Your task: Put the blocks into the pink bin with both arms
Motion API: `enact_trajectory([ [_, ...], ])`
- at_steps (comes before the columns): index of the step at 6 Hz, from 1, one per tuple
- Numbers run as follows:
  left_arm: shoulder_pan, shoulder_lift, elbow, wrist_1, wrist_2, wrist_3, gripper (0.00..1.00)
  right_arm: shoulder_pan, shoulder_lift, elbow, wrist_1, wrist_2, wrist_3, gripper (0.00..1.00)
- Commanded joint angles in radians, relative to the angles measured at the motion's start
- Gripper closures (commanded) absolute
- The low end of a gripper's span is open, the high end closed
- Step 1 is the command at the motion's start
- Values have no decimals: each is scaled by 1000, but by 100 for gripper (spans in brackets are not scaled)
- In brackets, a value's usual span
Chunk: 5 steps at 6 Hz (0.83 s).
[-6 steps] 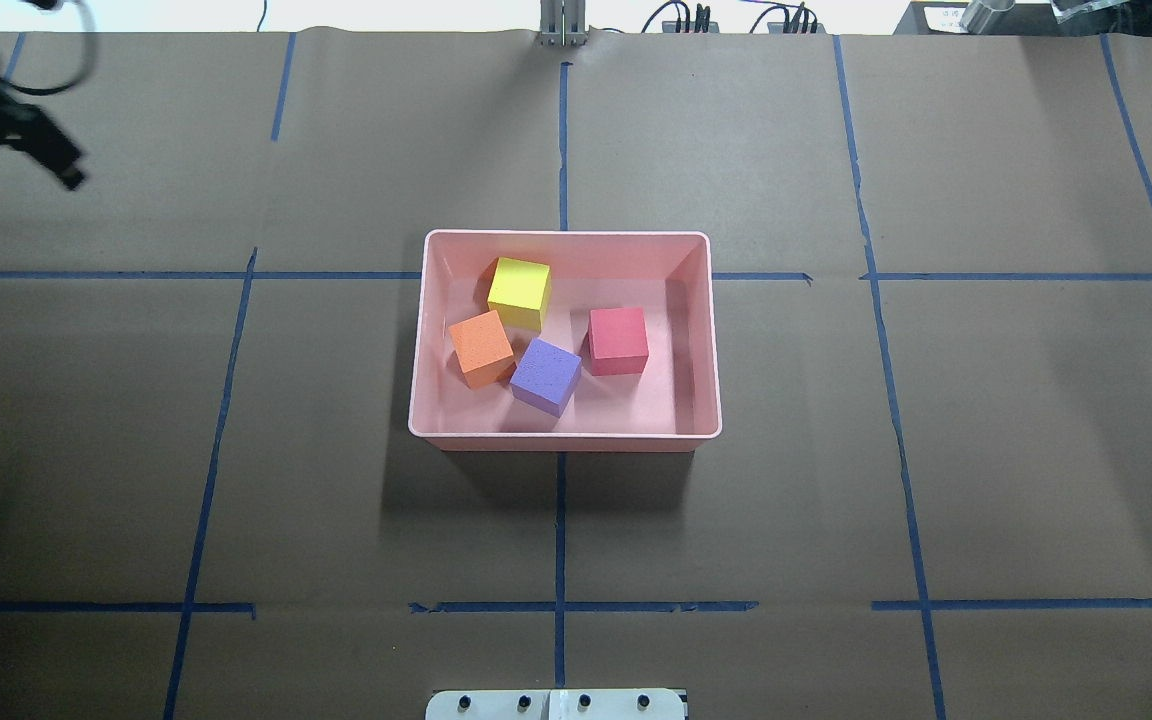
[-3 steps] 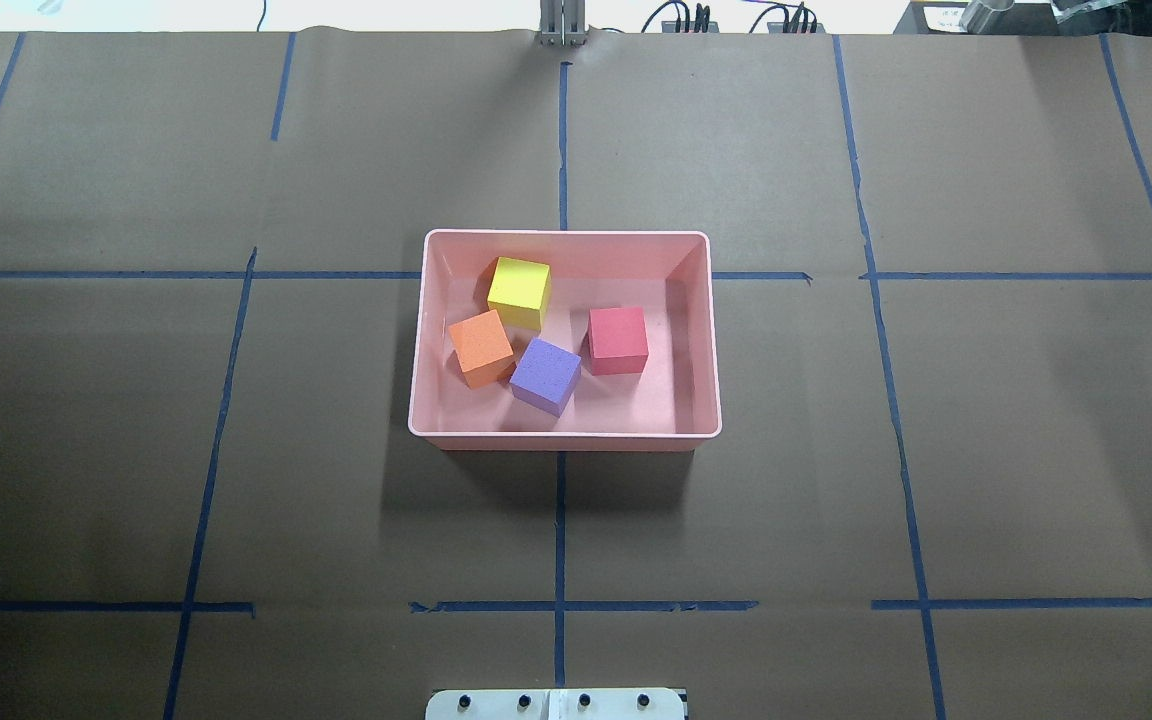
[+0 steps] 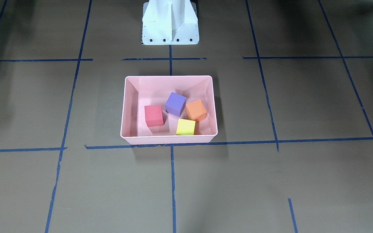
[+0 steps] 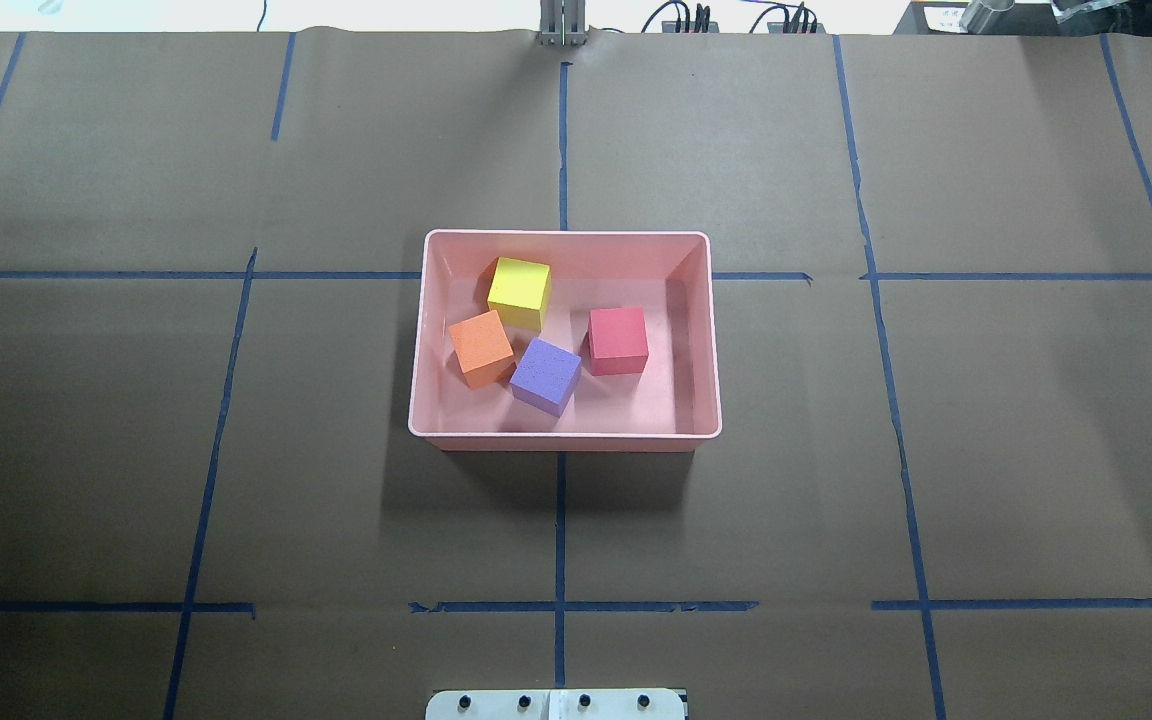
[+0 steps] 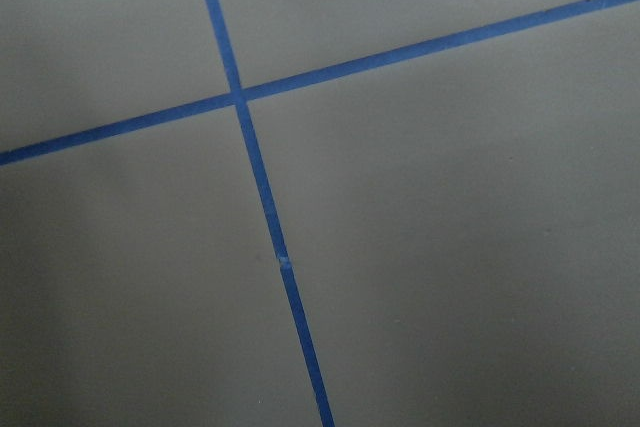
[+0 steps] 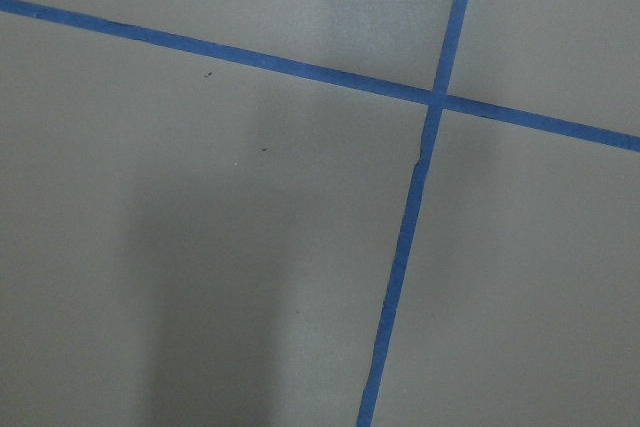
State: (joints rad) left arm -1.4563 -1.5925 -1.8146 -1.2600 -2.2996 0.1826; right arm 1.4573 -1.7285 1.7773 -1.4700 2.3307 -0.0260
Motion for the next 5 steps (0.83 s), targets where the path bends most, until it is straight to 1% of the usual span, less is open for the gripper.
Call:
enact_trajectory([
  [1, -2, 9, 12, 2, 5, 1, 0, 0, 1, 1, 0, -1, 1, 0],
  [3, -2, 9, 33, 2, 5, 1, 0, 0, 3, 4, 2, 1, 0, 0],
  [5, -1, 26, 29, 2, 5, 1, 0, 0, 3, 5, 3, 1, 0, 0],
])
